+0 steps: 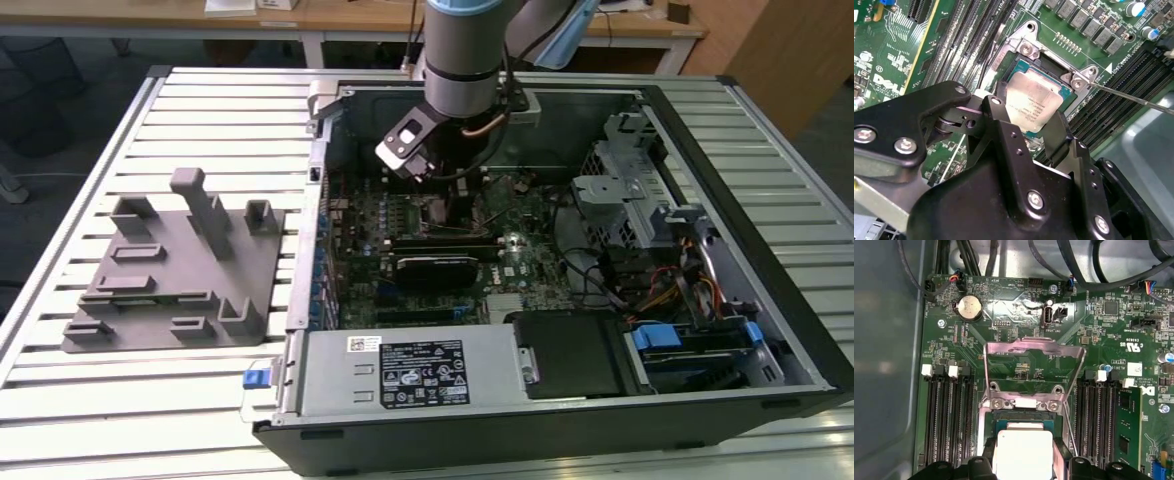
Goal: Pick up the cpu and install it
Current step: 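Place the cpu into insertion slot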
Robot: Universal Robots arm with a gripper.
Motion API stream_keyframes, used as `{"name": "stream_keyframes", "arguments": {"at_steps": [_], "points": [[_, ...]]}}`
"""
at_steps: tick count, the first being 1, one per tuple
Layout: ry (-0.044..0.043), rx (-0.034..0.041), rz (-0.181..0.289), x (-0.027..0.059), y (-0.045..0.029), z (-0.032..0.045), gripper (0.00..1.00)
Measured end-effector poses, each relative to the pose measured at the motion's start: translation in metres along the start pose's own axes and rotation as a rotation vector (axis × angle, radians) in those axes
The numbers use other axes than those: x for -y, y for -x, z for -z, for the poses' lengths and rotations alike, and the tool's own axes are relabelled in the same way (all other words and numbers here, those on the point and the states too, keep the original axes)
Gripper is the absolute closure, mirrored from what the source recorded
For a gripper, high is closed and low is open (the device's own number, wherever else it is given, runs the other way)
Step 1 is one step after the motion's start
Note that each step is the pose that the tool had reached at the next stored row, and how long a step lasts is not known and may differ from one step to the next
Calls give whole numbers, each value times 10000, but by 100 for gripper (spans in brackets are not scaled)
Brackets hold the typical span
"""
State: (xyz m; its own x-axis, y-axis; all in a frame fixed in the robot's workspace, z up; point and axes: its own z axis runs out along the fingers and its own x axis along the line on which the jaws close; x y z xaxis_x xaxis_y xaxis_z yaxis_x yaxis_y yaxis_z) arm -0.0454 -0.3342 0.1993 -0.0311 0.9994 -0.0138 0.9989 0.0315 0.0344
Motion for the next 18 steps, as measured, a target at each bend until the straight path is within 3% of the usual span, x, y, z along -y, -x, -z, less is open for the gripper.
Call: {"name": "stream_keyframes", "arguments": {"at_steps": [18], "points": [[-2, 4, 0, -25, -6, -51, 47]]}}
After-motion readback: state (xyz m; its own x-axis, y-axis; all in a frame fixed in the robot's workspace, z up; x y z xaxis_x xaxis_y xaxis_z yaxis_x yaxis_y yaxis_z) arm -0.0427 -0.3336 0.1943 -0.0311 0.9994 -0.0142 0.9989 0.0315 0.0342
